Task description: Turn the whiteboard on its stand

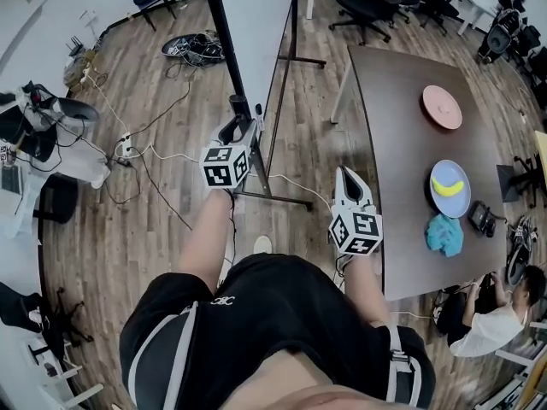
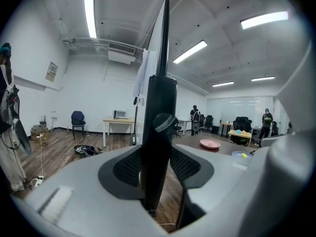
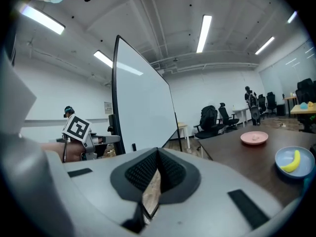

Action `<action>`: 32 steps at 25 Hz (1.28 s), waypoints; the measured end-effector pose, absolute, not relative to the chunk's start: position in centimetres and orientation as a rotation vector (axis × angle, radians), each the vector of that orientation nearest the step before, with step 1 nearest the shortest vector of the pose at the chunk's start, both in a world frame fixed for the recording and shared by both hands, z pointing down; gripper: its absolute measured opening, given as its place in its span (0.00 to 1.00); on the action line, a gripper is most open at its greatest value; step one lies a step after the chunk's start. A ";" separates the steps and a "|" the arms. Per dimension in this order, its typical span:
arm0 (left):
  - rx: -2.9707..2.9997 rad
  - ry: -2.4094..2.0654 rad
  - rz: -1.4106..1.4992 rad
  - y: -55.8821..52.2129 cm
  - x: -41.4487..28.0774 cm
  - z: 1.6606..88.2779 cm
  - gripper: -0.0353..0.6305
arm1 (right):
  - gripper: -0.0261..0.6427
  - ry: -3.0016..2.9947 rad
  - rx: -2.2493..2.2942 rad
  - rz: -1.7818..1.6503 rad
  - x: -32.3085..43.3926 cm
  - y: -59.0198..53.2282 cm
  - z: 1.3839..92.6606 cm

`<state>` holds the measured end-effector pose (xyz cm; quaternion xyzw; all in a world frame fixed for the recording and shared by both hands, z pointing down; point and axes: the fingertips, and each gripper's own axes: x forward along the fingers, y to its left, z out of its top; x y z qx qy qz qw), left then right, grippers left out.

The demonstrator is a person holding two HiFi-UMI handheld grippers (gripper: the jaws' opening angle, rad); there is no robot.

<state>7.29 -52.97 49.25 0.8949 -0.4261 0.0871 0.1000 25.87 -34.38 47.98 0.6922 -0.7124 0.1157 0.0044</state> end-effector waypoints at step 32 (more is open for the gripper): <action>2.639 -1.281 0.277 -40.3 7.8 49.3 0.32 | 0.05 -2.457 1.898 0.403 23.3 -30.0 50.4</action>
